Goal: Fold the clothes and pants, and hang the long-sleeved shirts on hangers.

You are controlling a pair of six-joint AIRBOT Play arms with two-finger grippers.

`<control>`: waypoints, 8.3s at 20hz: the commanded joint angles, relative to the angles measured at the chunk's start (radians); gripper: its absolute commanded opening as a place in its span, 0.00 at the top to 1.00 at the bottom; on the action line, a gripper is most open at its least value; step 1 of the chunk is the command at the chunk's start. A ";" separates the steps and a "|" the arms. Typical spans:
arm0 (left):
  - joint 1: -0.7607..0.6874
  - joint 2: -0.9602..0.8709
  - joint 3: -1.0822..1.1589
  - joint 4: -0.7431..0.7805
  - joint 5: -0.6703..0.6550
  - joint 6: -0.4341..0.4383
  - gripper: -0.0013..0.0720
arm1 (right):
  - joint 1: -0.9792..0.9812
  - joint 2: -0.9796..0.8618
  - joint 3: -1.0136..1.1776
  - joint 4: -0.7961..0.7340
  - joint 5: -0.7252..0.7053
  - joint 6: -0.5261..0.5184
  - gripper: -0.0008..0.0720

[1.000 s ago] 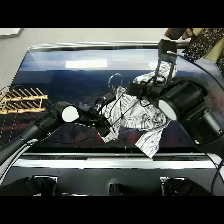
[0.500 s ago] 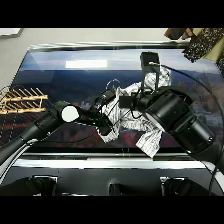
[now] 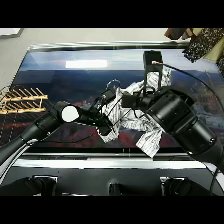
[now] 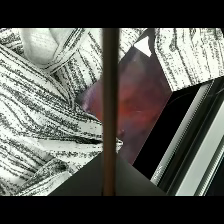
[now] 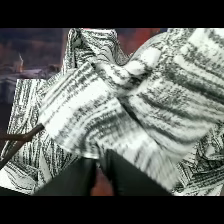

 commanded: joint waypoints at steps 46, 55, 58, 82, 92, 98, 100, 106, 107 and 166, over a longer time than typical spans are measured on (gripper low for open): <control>0.001 0.000 -0.001 0.005 0.030 0.004 0.96 | -0.423 -0.084 0.047 0.660 -0.165 -2.136 0.83; 0.023 0.000 -0.001 0.005 0.034 -0.058 0.34 | -0.425 0.034 0.047 0.576 -0.067 -1.913 0.95; 0.038 0.000 -0.001 0.008 0.034 -0.101 0.20 | -0.425 0.041 0.046 0.542 -0.031 -1.826 0.95; 0.348 0.163 -0.283 -0.306 0.480 -0.376 0.15 | -0.425 0.068 0.046 0.230 -0.083 -1.269 0.95; 0.176 0.160 -0.182 -0.388 0.548 -0.376 0.15 | -0.425 0.005 0.044 0.249 -0.107 -1.234 0.95; 0.159 0.160 -0.164 -0.393 0.559 -0.375 0.15 | -0.425 -0.012 0.045 0.217 -0.140 -1.235 0.95; 0.193 0.157 -0.164 -0.392 0.513 -0.311 0.15 | -0.425 0.012 0.045 0.191 -0.113 -1.235 0.95; 0.058 0.014 -0.151 -0.394 0.475 -0.215 0.15 | -0.425 0.068 0.045 0.118 -0.048 -1.155 0.95; 0.027 -0.023 -0.132 -0.394 0.489 -0.215 0.15 | -0.425 0.068 0.045 0.118 -0.038 -1.141 0.95; 0.234 -0.480 0.558 -0.305 0.179 -0.234 0.96 | -0.424 0.120 0.047 0.178 0.338 -1.106 0.95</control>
